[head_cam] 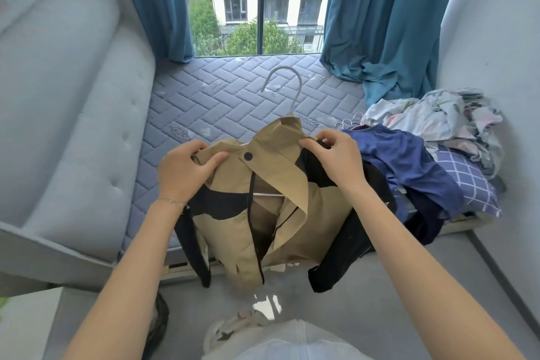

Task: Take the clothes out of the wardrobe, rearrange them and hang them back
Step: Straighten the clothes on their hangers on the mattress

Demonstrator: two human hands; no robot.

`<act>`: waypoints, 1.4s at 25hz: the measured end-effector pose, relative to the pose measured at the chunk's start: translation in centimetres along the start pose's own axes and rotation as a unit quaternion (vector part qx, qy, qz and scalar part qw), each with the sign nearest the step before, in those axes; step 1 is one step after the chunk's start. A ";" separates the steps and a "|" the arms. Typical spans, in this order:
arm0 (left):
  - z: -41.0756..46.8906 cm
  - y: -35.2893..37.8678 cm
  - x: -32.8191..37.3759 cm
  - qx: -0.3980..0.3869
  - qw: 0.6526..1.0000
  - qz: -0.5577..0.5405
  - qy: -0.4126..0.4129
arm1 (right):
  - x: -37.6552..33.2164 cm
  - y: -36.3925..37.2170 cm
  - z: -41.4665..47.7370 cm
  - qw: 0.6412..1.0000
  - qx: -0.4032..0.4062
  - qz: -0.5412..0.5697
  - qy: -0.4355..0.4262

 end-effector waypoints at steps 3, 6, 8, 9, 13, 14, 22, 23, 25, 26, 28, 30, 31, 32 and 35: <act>1.5 3.2 1.0 0.000 1.000 -0.004 -0.004 | 1.7 -1.4 2.9 1.000 0.016 -0.011 0.005; 4.3 6.2 0.6 0.001 1.000 -0.010 -0.013 | 2.9 -2.0 6.5 0.999 0.030 -0.025 -0.005; 6.5 8.2 -0.3 0.006 1.000 -0.013 -0.018 | 3.7 -1.8 9.1 0.999 0.038 -0.032 -0.008; 7.7 9.3 -0.9 0.008 1.000 -0.014 -0.025 | 4.2 -1.4 10.7 0.999 0.038 -0.033 -0.009; 11.9 13.8 -3.5 -0.015 0.998 -0.002 -0.057 | 6.9 0.8 16.5 1.000 0.001 -0.027 0.004; 13.0 15.1 -4.1 -0.025 0.998 -0.002 -0.065 | 7.6 1.3 18.0 1.000 -0.007 -0.030 0.008; 18.5 23.6 -8.9 -0.071 0.987 0.035 -0.142 | 14.8 7.1 28.2 0.994 -0.086 -0.045 0.052; 18.3 24.8 -10.0 -0.080 0.983 0.044 -0.157 | 16.3 8.2 28.7 0.992 -0.100 -0.044 0.062; 18.2 27.4 -12.1 -0.083 0.977 0.069 -0.183 | 19.4 10.6 29.9 0.988 -0.130 -0.041 0.079; 18.3 28.5 -13.0 -0.081 0.975 0.084 -0.189 | 20.7 11.7 30.5 0.985 -0.144 -0.039 0.086; 19.3 30.6 -14.7 -0.076 0.971 0.113 -0.199 | 22.5 13.7 32.5 0.982 -0.163 -0.038 0.085; 21.6 32.5 -17.0 -0.070 0.966 0.135 -0.207 | 23.3 15.8 35.4 0.982 -0.167 -0.045 0.080; 23.0 33.0 -18.0 -0.063 0.966 0.143 -0.208 | 23.3 16.7 37.1 0.982 -0.165 -0.045 0.075; 24.6 33.4 -19.1 -0.058 0.965 0.150 -0.206 | 23.2 17.6 38.8 0.984 -0.159 -0.044 0.071; 29.5 34.4 -22.4 -0.054 0.967 0.155 -0.197 | 22.9 20.6 44.1 0.985 -0.151 -0.051 0.060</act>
Point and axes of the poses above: each hand's wrist, its own z-axis towards the middle knuckle, its own y-axis out of the palm, x = y × z, the point moved 6 cm from there along z, towards the middle knuckle, and after that the axes turned 12 degrees about -z, right-handed, at the moved point
